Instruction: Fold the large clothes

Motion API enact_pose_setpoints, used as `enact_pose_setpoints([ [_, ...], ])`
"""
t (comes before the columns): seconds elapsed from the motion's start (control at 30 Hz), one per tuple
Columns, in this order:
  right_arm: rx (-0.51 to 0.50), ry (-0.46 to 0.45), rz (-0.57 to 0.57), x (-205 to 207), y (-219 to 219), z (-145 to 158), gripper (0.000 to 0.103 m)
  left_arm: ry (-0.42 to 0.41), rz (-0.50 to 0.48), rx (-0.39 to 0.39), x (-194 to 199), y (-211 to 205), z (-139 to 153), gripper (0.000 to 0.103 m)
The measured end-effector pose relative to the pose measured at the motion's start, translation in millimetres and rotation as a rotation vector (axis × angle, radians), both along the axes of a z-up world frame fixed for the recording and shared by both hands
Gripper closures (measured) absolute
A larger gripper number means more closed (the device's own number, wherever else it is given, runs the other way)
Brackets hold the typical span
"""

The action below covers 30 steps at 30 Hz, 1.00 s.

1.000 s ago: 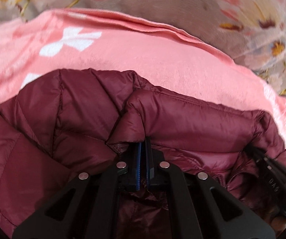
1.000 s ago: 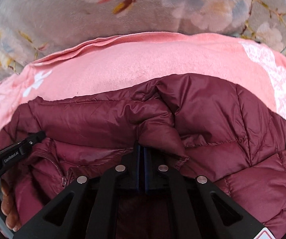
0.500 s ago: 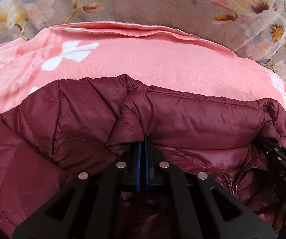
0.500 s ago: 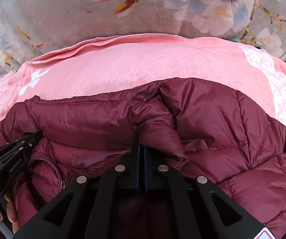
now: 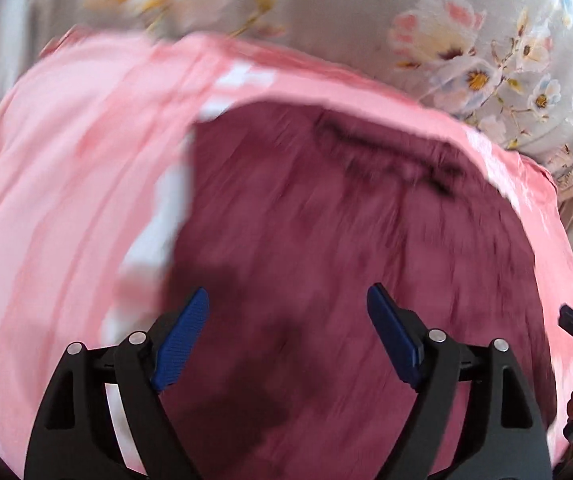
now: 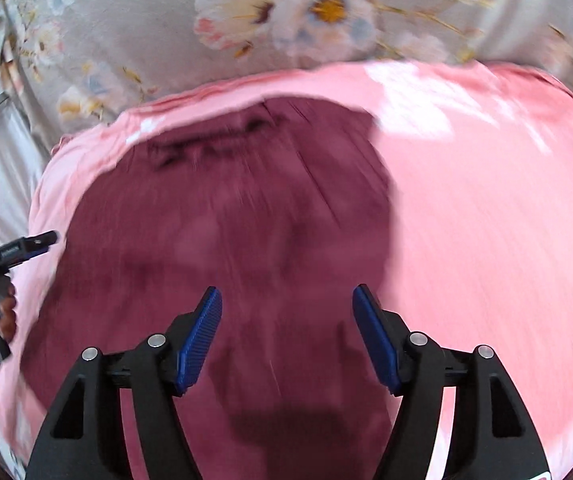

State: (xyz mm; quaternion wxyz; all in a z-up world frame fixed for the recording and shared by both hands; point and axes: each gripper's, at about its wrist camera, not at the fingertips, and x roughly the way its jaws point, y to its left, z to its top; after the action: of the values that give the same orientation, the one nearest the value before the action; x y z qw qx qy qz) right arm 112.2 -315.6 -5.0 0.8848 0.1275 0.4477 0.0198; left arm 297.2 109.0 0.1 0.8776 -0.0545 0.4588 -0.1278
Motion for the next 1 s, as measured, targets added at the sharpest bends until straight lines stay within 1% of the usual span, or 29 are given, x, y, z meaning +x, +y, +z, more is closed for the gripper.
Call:
enact_pose_setpoints([
  [0.07,0.019,0.022,-0.04,-46,-9,-7,0.035,0.052,0.034,-0.047,-32,36,-12,0.024],
  [0.13,0.071,0.047,-0.065,-75,-16,-16,0.034,0.117,0.09,-0.117,-72,72,-32,0.024],
  [0.17,0.106,0.058,-0.079,-89,-18,-21,0.034,0.14,0.108,-0.149,-89,84,-39,0.024],
  [0.23,0.158,0.055,-0.098,-107,-20,-28,0.034,0.162,0.122,-0.202,-110,94,-49,0.024],
  [0.27,0.186,0.05,-0.102,-113,-20,-31,0.034,0.171,0.126,-0.234,-122,98,-54,0.024],
  [0.33,0.231,0.041,-0.099,-117,-16,-37,0.033,0.166,0.116,-0.269,-138,98,-57,0.024],
  [0.47,0.241,0.033,-0.118,-113,-7,-45,0.032,0.143,0.121,-0.279,-150,88,-61,0.024],
  [0.53,0.262,0.015,-0.137,-111,-6,-47,0.032,0.14,0.132,-0.304,-150,85,-62,0.032],
  [0.6,0.279,0.005,-0.159,-110,-7,-48,0.039,0.152,0.141,-0.315,-150,86,-64,0.049],
  [0.63,0.293,-0.002,-0.161,-111,-7,-48,0.049,0.15,0.146,-0.306,-150,84,-64,0.054],
  [0.67,0.304,-0.005,-0.161,-111,-8,-48,0.065,0.15,0.149,-0.294,-152,83,-64,0.064],
  [0.7,0.305,-0.004,-0.169,-113,-9,-48,0.075,0.151,0.145,-0.291,-154,82,-63,0.072],
  [0.73,0.302,-0.002,-0.174,-115,-10,-46,0.085,0.153,0.144,-0.296,-155,81,-63,0.075],
  [0.77,0.307,-0.01,-0.176,-117,-11,-44,0.092,0.152,0.143,-0.294,-157,81,-62,0.083],
  [0.8,0.311,-0.02,-0.178,-121,-12,-41,0.093,0.145,0.137,-0.287,-160,80,-59,0.088],
  [0.87,0.301,-0.044,-0.175,-129,-11,-32,0.097,0.132,0.133,-0.274,-165,79,-54,0.093],
  [1.0,0.266,-0.098,-0.162,-153,-7,-9,0.099,0.095,0.114,-0.274,-185,80,-37,0.096],
])
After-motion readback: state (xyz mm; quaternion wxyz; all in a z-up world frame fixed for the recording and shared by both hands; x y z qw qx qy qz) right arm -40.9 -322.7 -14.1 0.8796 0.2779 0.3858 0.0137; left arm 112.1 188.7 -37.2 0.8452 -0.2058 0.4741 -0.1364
